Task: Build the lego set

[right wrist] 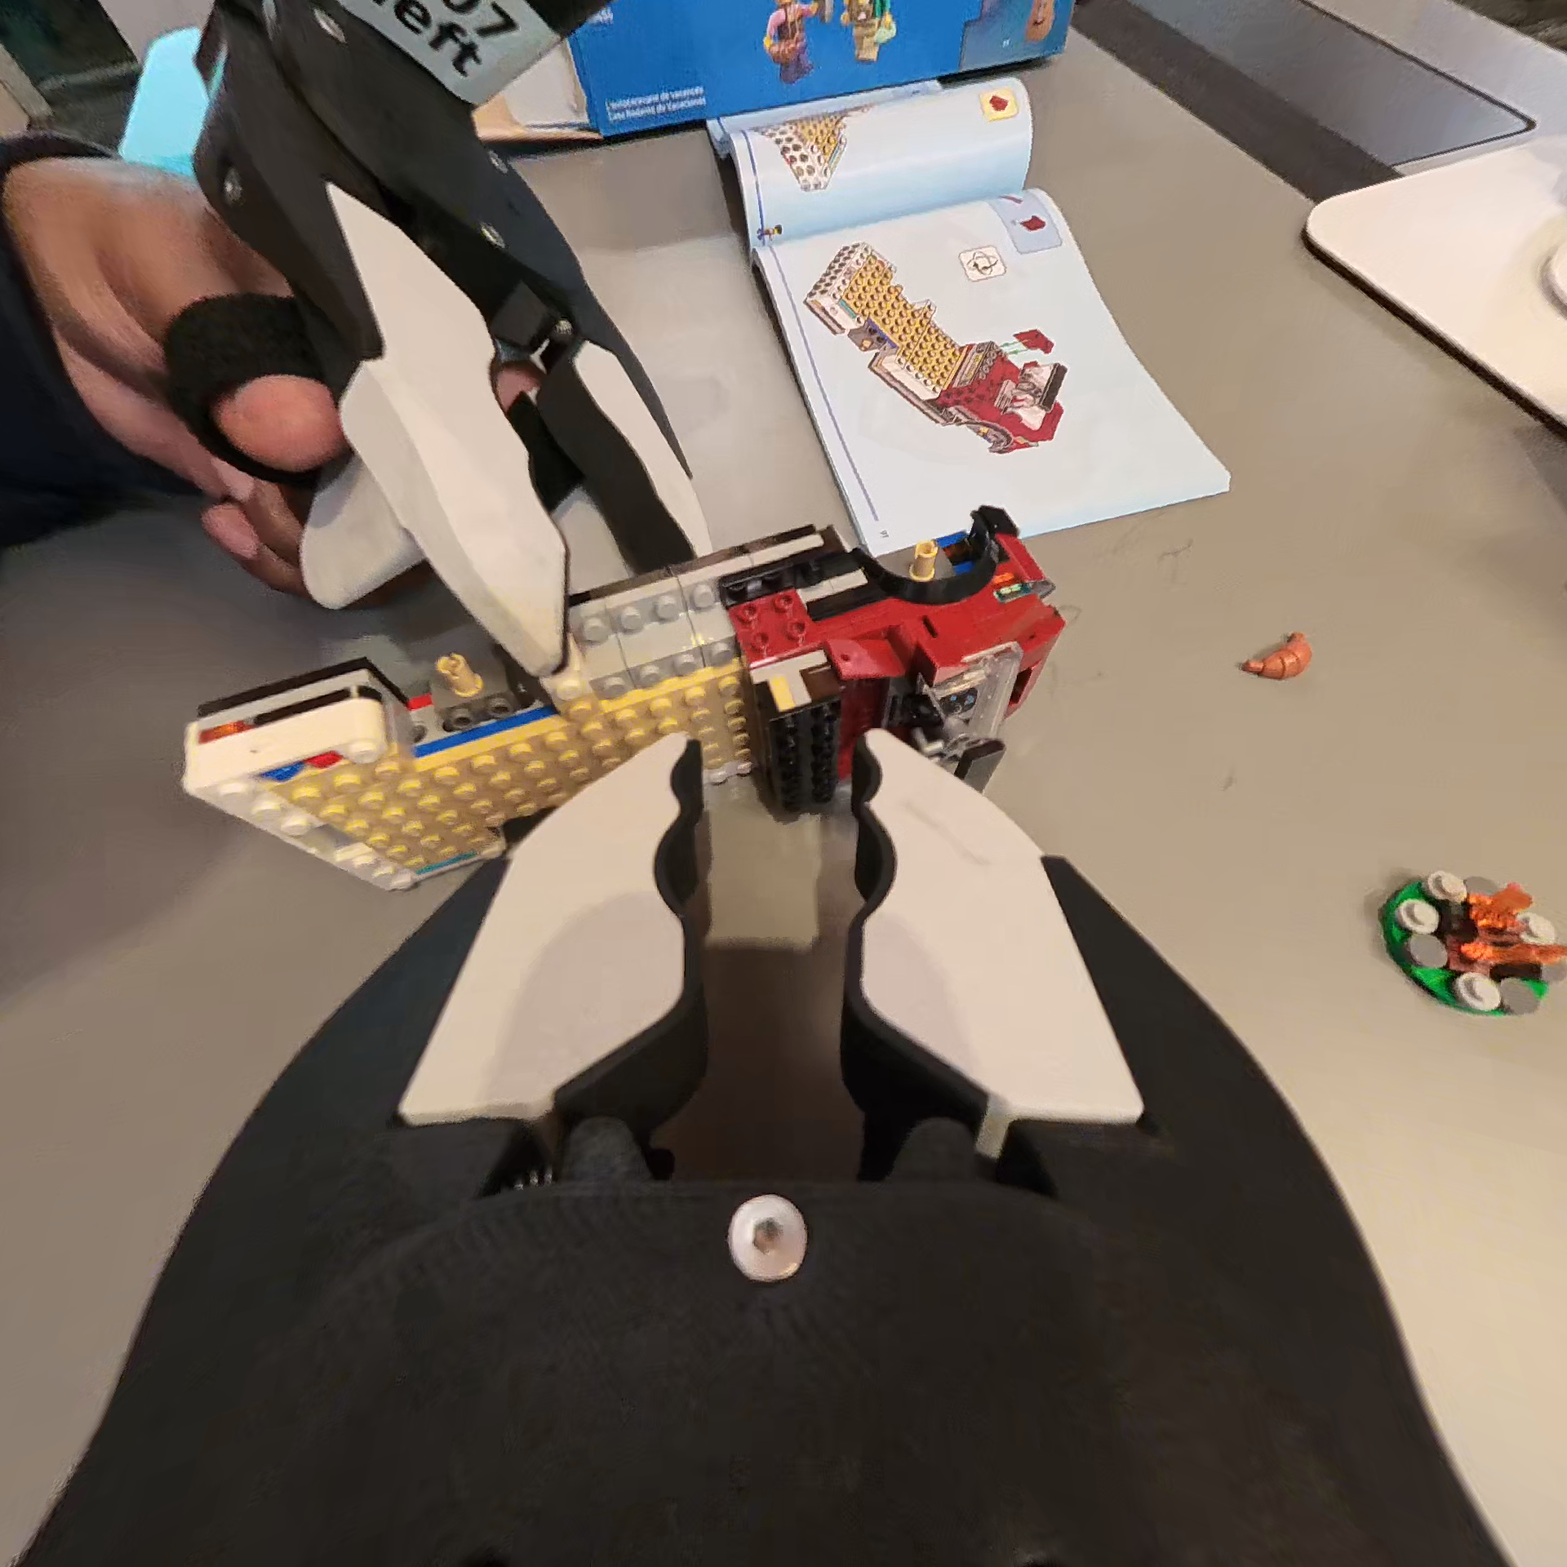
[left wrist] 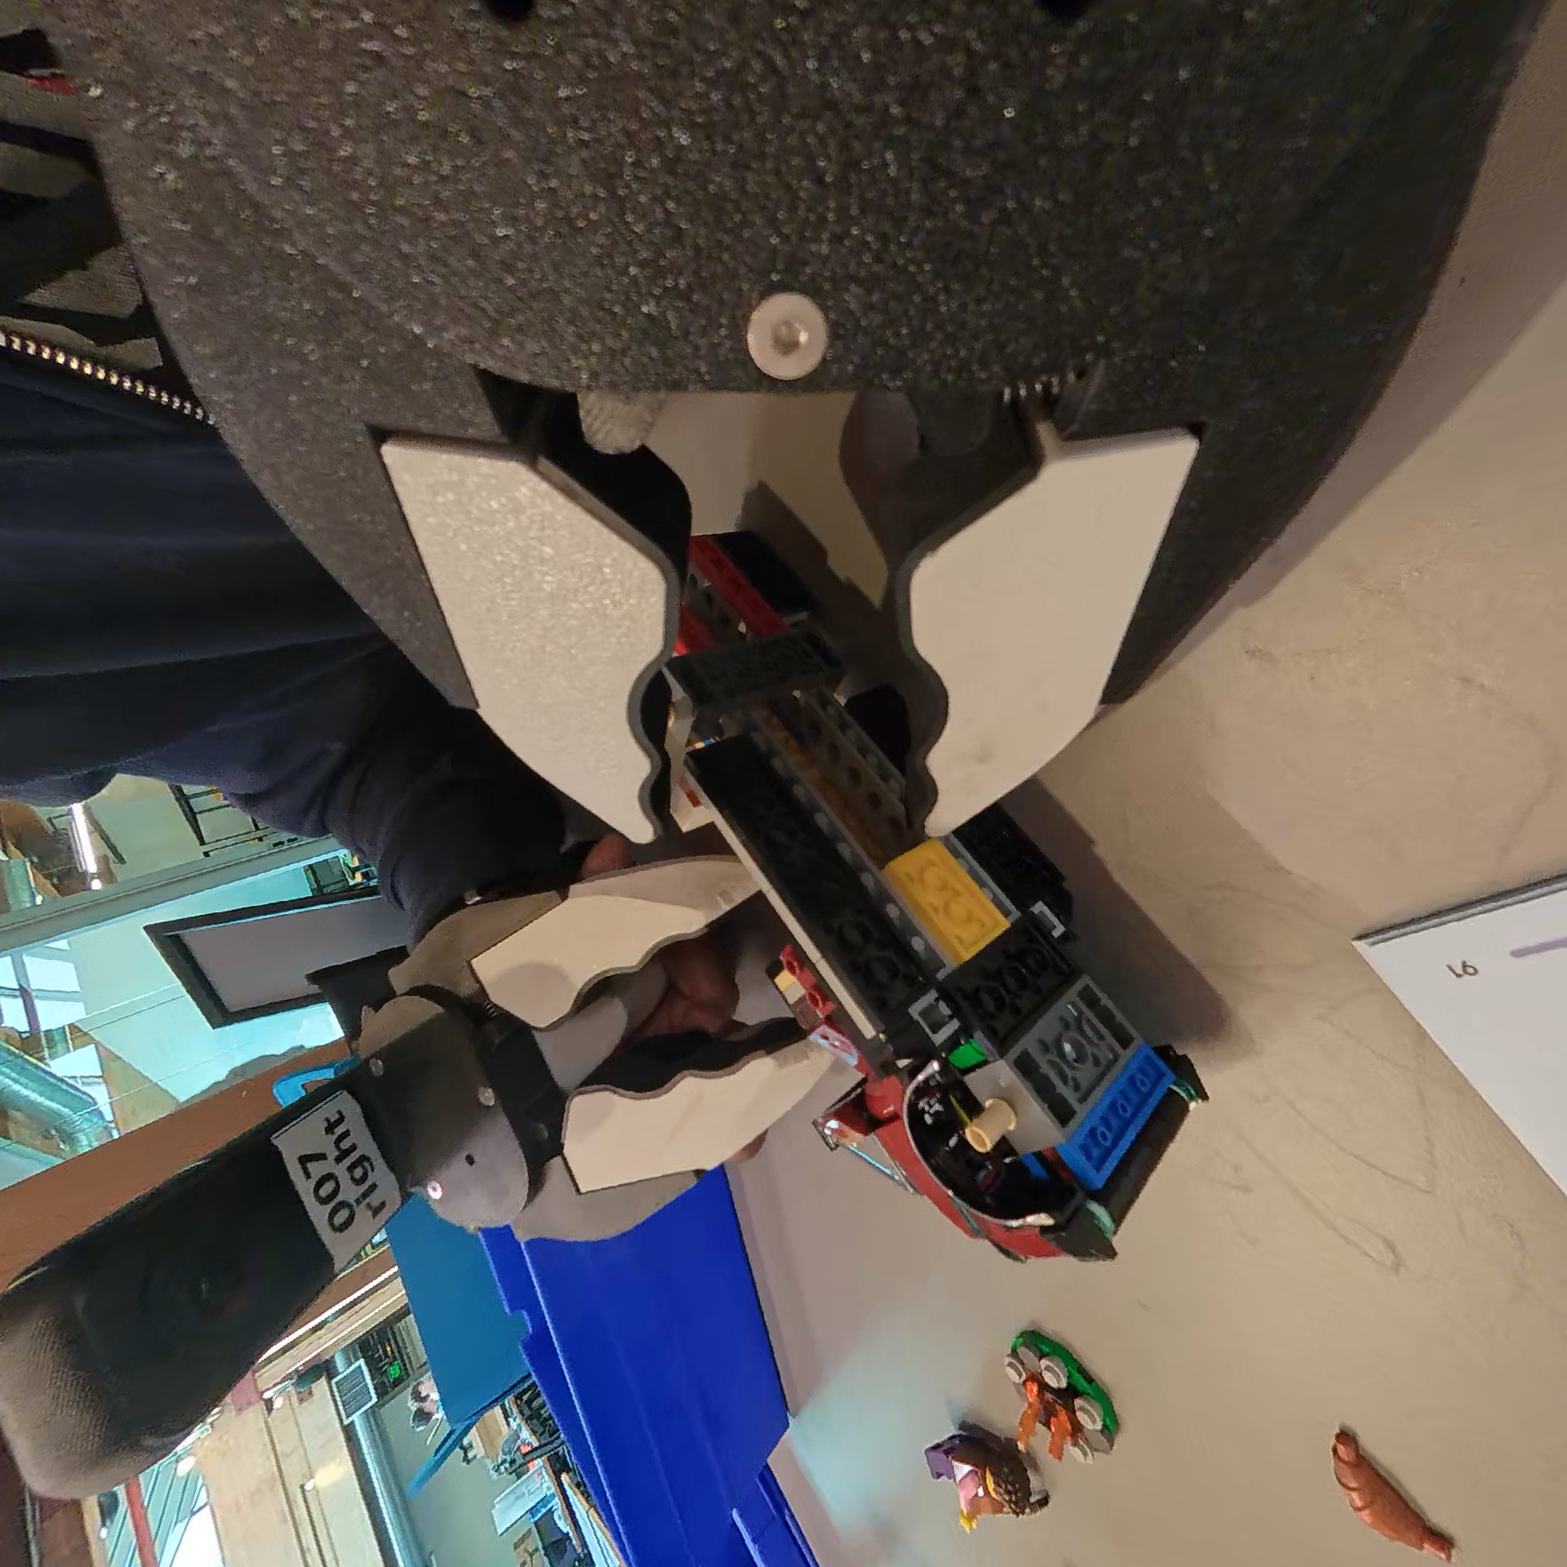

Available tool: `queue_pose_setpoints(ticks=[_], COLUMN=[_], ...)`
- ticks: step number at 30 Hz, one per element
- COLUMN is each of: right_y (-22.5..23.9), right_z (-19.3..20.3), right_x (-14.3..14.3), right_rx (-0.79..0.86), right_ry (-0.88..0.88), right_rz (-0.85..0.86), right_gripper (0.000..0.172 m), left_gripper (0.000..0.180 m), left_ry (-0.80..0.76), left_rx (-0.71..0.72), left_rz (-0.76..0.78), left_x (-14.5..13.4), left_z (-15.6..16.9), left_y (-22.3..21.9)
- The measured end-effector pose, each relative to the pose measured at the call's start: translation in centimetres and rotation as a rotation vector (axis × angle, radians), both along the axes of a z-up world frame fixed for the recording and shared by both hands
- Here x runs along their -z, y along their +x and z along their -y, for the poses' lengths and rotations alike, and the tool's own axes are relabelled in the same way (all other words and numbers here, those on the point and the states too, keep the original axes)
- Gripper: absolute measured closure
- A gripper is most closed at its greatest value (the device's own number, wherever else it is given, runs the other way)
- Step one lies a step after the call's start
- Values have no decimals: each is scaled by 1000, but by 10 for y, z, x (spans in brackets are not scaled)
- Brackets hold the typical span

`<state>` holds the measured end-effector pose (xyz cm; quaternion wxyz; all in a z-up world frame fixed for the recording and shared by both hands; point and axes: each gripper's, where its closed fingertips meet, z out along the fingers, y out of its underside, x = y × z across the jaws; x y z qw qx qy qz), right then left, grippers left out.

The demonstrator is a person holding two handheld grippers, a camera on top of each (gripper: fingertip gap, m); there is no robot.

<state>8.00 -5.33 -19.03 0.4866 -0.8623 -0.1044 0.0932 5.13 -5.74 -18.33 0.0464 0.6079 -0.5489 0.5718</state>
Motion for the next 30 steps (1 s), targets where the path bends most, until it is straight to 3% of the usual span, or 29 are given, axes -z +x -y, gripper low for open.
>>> queue_pose_setpoints(ticks=[7,22,30], right_y=[5,-18,-39], right_z=[-8,-24,-47], right_x=[4,-2,-7], right_rx=[-35,-124,-161], right_ry=[-20,-227,-308], right_rz=[38,259,380], right_gripper=[155,156,156], left_gripper=[133,132,131], left_ry=[-6,-3,196], left_rx=[13,-25,-145], left_rz=[11,31,63], left_x=[1,0,4], left_z=[1,-11,-48], left_y=[2,-20,-40])
